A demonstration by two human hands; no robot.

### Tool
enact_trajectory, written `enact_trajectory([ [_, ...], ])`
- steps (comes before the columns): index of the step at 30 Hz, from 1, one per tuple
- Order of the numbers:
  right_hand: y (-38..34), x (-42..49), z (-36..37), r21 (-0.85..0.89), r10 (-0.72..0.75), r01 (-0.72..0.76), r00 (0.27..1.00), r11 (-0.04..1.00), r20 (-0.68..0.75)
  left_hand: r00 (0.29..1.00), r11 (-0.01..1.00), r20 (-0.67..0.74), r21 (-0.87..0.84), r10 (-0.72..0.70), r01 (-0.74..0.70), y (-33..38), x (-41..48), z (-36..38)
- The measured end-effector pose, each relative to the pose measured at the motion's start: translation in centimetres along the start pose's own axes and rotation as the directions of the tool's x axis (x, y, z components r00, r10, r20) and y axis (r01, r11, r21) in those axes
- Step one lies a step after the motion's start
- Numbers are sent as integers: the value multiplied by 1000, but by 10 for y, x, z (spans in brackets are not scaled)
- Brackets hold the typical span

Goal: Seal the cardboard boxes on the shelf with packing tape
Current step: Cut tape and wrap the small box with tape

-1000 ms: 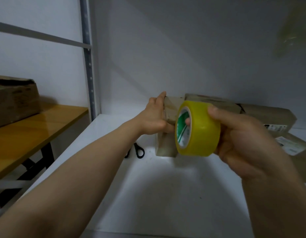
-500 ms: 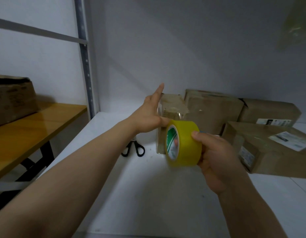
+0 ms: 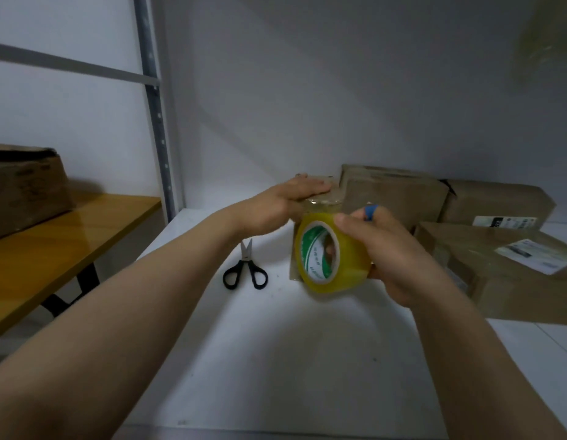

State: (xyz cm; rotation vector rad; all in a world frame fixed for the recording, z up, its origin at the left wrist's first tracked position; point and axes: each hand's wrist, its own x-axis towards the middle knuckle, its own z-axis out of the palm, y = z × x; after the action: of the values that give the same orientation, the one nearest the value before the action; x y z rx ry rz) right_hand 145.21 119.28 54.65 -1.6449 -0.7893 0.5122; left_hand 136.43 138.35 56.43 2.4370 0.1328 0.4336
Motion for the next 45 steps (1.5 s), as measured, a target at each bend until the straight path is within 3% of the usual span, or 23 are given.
enact_trajectory([
  [2, -11, -1, 3, -160, 52, -31, 990, 987, 128, 999, 984, -43, -177, -10, 3, 4, -3, 2],
  [4, -20, -2, 6, -358, 11, 24, 995, 933, 96, 991, 961, -134, -275, -23, -15, 6, -4, 9],
  [7, -28, 19, 7, -591, -314, 175, 939, 787, -141, 979, 939, -199, -342, -40, -31, 8, 1, 21],
  [9, -31, 35, 11, -655, -414, 240, 902, 716, -122, 981, 907, -181, -420, -68, -14, 9, 4, 29],
  [11, -28, 49, 15, -648, -389, 265, 920, 714, -52, 924, 868, -285, -488, -256, 90, 11, 5, 33],
  [13, -21, 62, 16, -604, -375, 270, 926, 750, -52, 760, 806, -408, -538, -505, 247, 10, 2, 36],
  [14, -19, 66, 16, -582, -372, 269, 926, 767, -62, 729, 734, -356, -615, -585, 289, 10, 1, 38],
  [15, -18, 69, 16, -562, -365, 267, 929, 783, -67, 746, 640, -236, -702, -623, 313, 10, -1, 40],
  [16, -18, 72, 17, -544, -362, 270, 930, 795, -67, 767, 562, -126, -756, -629, 336, 10, -3, 41],
  [18, -17, 74, 18, -539, -367, 277, 928, 795, -66, 778, 521, -47, -768, -627, 373, 7, -6, 44],
  [21, -15, 75, 17, -577, -387, 292, 921, 762, -46, 775, 462, -4, -805, -632, 372, 16, -10, 45],
  [26, -11, 78, 16, -579, -413, 299, 908, 758, -72, 675, 403, 15, -792, -738, 459, 28, -5, 57],
  [35, -1, 86, 18, -622, -486, 373, 874, 688, -14, 729, 244, 78, -914, -680, 325, 36, -12, 44],
  [41, 3, 110, 26, -619, -498, 345, 863, 706, -86, 721, 224, 29, -941, -692, 253, 27, 4, 47],
  [43, 2, 121, 29, -636, -482, 318, 871, 703, -97, 712, 259, -9, -935, -702, 243, 20, 13, 43],
  [45, 2, 131, 31, -644, -475, 307, 874, 700, -100, 753, 281, -3, -929, -658, 242, 17, 18, 42],
])
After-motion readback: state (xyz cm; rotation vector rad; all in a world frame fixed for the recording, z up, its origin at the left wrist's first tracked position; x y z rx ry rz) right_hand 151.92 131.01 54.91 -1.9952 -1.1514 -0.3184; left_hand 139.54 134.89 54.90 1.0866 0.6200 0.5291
